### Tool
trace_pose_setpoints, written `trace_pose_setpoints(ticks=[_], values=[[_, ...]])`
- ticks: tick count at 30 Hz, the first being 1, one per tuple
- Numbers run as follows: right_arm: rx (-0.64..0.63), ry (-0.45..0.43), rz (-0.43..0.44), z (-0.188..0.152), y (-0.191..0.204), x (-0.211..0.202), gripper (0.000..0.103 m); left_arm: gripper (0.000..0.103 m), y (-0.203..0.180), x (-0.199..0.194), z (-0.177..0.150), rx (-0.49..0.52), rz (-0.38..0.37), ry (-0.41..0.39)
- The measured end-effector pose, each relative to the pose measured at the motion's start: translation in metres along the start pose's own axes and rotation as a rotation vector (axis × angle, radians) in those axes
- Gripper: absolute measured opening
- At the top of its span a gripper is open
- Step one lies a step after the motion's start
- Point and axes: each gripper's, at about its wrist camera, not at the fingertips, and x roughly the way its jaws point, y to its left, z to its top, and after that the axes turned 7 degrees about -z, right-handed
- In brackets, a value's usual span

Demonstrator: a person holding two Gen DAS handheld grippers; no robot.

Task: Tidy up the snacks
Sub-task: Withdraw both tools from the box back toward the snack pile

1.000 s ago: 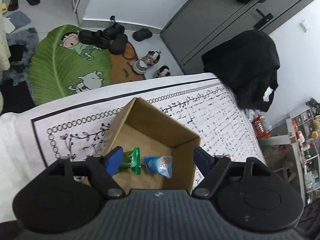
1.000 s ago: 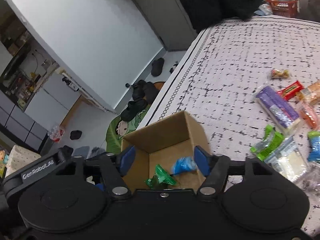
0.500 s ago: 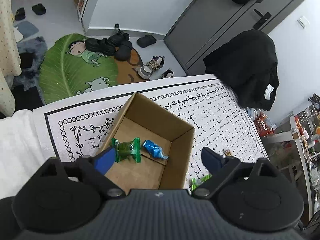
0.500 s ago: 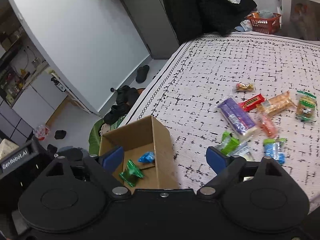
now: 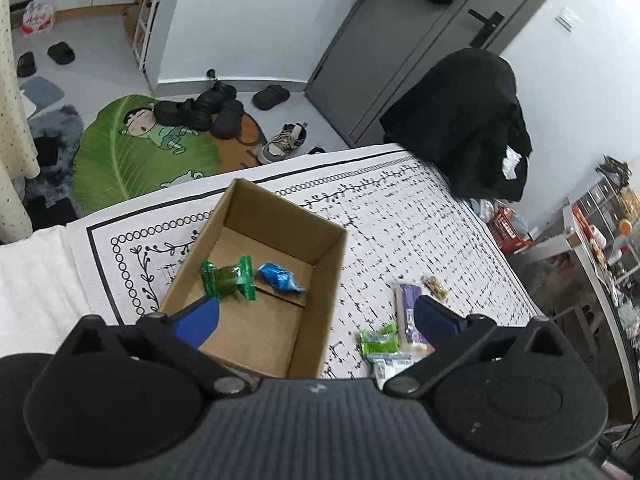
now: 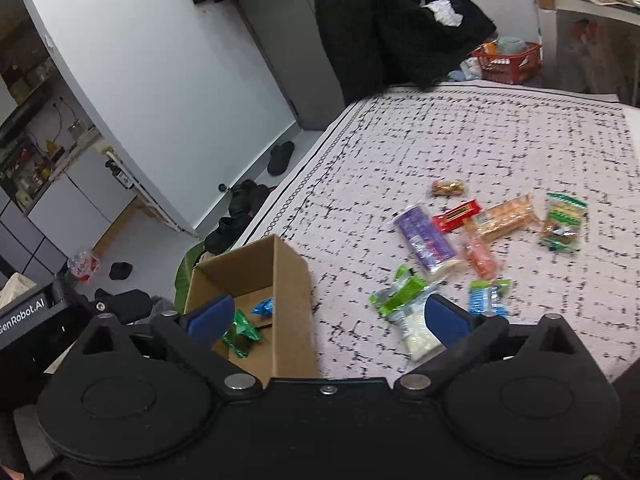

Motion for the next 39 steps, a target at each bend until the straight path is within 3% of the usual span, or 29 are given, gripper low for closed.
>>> trace_pose_setpoints(ticks=[16,25,39], values=[[0.052,-0.048,-0.018,-0.006,-0.055,-0.028,0.103,0.103,-0.035,-0.014,-0.036,0.066,0.001,0.022],[0.104,-0.03,-0.03,-0.009,-0.083,-0.028,0.103,0.103,-0.046,-0.008,-0.053,0.056,0.022,0.068],[0.191,0.017,-0.054,-0.008,-0.128,-0.01,0.103,0.102,-0.072,0.017,-0.078,0.097,-0.029,0.13]])
